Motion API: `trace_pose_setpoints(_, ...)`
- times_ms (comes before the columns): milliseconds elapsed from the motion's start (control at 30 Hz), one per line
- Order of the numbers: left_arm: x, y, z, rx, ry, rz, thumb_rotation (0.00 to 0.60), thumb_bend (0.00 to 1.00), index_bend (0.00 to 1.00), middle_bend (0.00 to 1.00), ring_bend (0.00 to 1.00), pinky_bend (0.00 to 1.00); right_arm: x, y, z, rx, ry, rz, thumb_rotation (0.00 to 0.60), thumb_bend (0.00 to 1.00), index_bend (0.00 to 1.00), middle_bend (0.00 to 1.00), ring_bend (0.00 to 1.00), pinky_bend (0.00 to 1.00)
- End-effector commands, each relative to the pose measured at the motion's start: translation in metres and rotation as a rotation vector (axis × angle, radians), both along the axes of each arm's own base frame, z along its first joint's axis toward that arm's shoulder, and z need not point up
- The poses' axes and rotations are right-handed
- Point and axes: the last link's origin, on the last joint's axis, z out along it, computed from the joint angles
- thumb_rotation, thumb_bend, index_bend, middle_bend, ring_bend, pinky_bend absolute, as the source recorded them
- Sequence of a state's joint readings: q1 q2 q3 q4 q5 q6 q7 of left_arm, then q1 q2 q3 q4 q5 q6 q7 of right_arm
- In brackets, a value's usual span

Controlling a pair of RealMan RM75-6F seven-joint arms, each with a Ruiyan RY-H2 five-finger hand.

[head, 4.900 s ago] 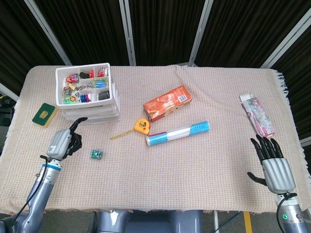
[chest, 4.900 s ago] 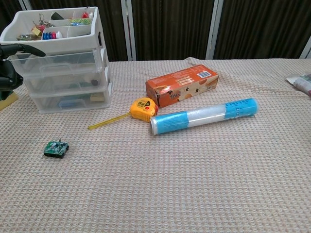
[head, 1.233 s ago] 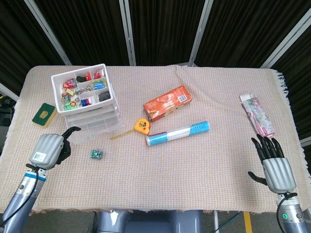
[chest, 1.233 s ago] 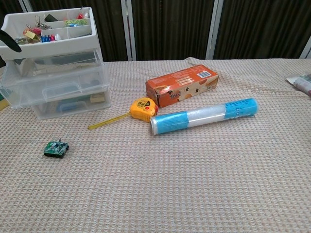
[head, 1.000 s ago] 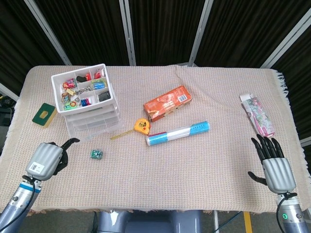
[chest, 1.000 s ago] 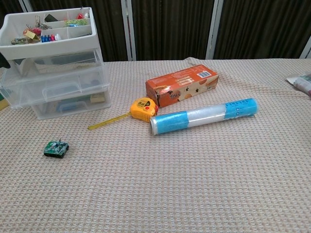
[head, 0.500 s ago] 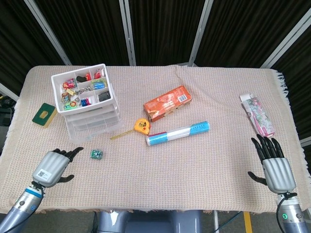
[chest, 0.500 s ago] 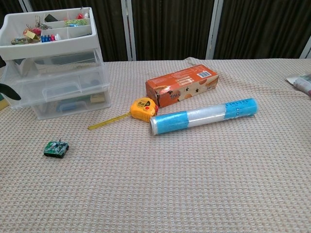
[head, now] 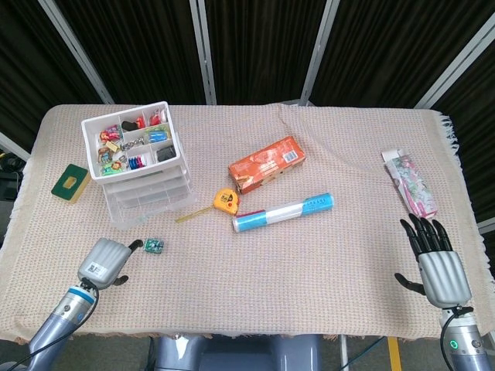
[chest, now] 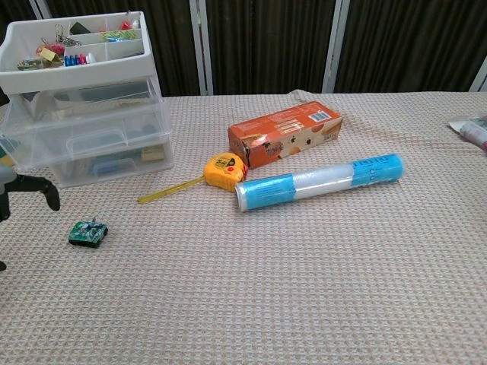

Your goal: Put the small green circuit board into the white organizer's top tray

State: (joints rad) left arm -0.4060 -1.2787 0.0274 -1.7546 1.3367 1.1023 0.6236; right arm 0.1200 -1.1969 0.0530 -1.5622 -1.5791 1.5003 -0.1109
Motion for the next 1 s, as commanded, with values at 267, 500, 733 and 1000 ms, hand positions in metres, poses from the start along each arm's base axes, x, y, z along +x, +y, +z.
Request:
trace_pose_setpoints(267, 0.006, 0.028, -0.026, -0.014, 0.082, 0.012, 0.6, 0.18, 0.33, 1.0, 0.93, 0.73, 0.0, 0.0, 0.0, 0.002, 0.0, 0.003, 0.6, 0.0, 0.03, 0.0, 0.0, 0.0)
trace_pose_setpoints(500, 0.013, 0.035, -0.035, 0.005, 0.056, 0.027, 0.6, 0.24, 0.3, 1.0, 0.93, 0.73, 0.0, 0.0, 0.0, 0.003, -0.002, 0.004, 0.6, 0.0, 0.03, 0.0, 0.0, 0.0)
trace_pose_setpoints(733, 0.012, 0.039, -0.042, 0.004, 0.057, 0.051, 0.6, 0.3, 0.29, 1.0, 0.93, 0.73, 0.0, 0.0, 0.0, 0.005, -0.004, 0.005, 0.6, 0.0, 0.03, 0.0, 0.0, 0.0)
trace_pose_setpoints(1000, 0.014, 0.043, -0.052, -0.013, 0.069, 0.076, 0.6, 0.33, 0.29, 1.0, 0.93, 0.73, 0.0, 0.0, 0.001, 0.005, -0.006, 0.004, 0.6, 0.0, 0.03, 0.0, 0.0, 0.0)
